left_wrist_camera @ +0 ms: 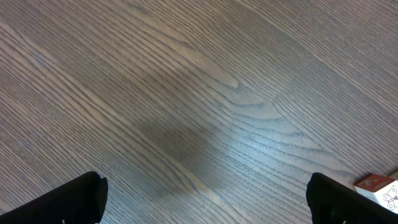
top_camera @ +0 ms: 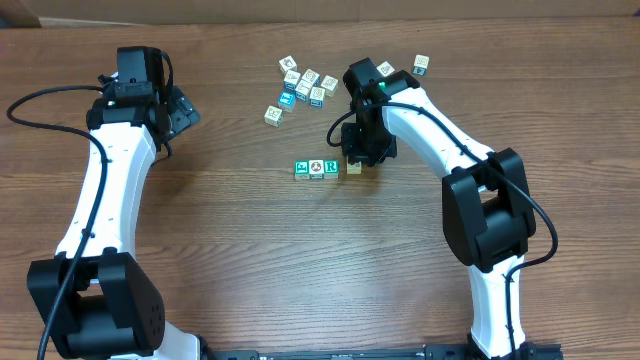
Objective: Form a horizontal line
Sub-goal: 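Lower the B block to the right of the R block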
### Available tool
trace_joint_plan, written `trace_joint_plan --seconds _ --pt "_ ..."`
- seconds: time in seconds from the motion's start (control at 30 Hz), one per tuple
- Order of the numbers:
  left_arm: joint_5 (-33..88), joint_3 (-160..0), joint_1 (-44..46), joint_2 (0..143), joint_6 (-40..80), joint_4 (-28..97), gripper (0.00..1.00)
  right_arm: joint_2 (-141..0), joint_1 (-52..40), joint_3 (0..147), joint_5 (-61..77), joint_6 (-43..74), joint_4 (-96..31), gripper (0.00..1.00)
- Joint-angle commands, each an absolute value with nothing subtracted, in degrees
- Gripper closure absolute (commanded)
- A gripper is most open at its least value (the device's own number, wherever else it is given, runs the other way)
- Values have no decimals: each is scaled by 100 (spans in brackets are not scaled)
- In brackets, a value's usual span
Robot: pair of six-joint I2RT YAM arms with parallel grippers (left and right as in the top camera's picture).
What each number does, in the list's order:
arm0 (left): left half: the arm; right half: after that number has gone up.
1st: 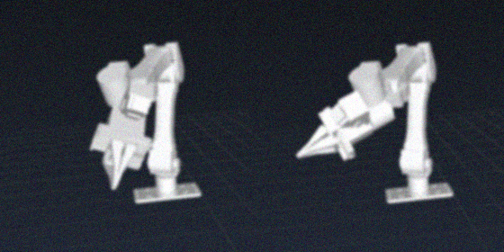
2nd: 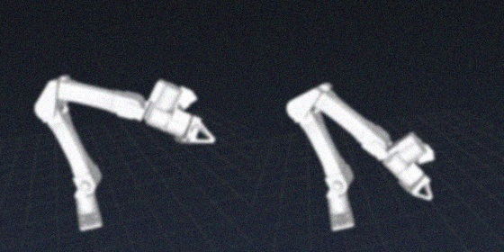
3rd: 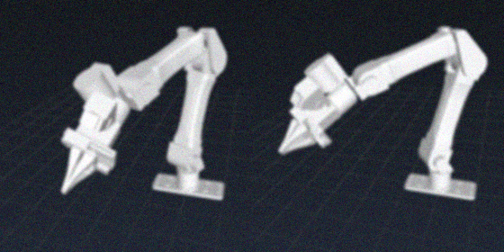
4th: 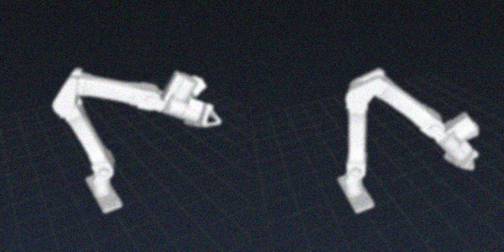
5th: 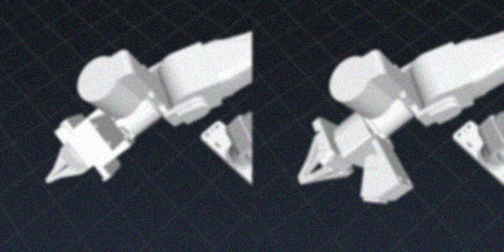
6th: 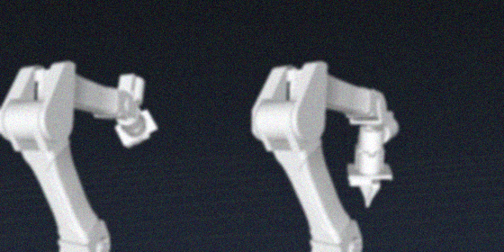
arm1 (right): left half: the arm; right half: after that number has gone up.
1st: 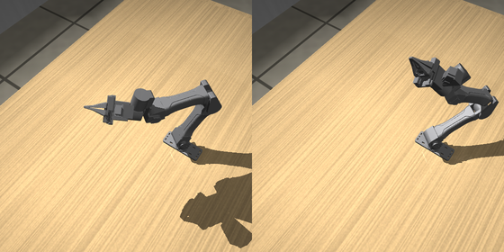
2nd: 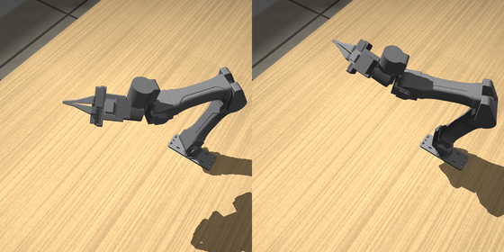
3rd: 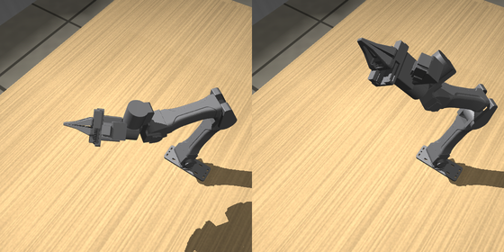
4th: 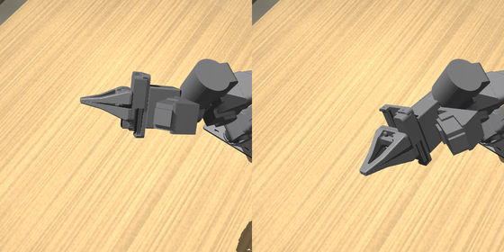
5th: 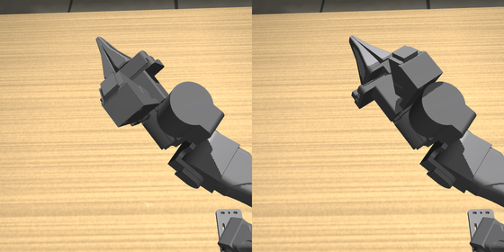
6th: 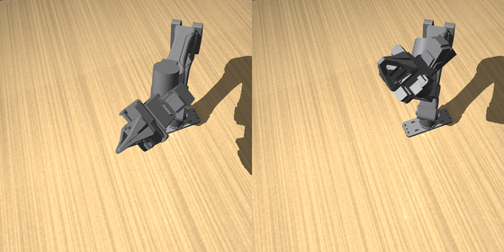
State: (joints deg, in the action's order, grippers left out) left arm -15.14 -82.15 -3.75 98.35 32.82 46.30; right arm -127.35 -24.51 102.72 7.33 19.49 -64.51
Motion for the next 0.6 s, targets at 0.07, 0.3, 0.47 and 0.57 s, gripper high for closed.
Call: trace_joint_plan --seconds 0.07,0.3,0.47,0.57 --pt "-1498 -8250 -331 9815 3277 4628 1 -12619 -2480 10232 823 1944 -6455 70" --pt "-1498 -8250 -331 9815 3277 4628 0 -12619 -2480 10232 694 1944 -6215 61" --pt "-1498 -8250 -331 9815 3277 4628 1 -12619 -2480 10232 589 1944 -6093 60" --pt "-1498 -8250 -331 9815 3277 4628 0 -12619 -2480 10232 336 1946 -6016 60"
